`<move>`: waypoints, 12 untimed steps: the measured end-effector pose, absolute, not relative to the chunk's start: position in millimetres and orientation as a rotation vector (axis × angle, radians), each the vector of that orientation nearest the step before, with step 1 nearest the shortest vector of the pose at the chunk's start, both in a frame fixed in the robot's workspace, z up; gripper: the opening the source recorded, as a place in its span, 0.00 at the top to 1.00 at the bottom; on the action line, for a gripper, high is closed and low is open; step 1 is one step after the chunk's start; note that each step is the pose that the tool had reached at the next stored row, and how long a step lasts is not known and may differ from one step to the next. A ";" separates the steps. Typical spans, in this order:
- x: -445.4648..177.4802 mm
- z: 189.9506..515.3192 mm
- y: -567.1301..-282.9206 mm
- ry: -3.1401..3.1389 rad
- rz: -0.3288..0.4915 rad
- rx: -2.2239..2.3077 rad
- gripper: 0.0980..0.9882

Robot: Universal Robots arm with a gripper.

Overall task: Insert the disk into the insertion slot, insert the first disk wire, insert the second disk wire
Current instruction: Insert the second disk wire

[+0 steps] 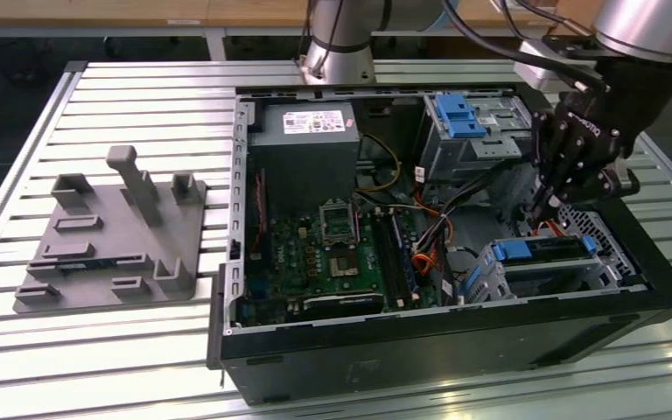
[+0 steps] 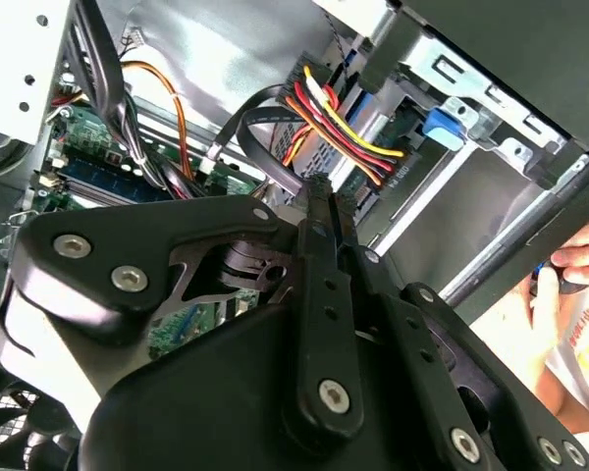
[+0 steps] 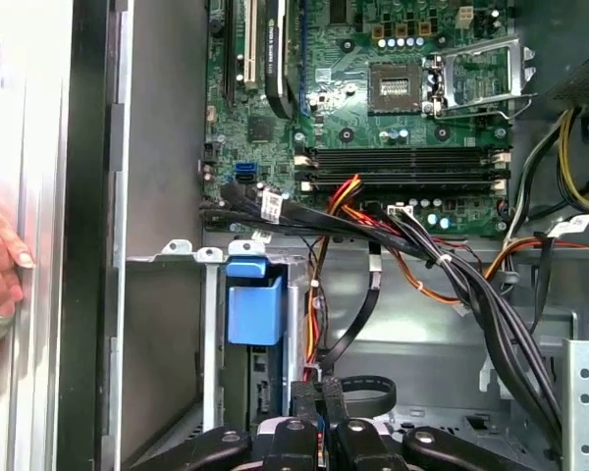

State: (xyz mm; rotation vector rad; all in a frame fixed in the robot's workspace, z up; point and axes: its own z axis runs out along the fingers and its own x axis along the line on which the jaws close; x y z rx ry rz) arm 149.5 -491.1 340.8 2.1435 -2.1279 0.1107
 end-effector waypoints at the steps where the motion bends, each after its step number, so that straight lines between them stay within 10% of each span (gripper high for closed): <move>1: 149.5 340.9 -492.9 -2.130 0.107 2.146 0.94; 12: 149.5 341.1 -513.4 -2.163 0.036 2.181 0.94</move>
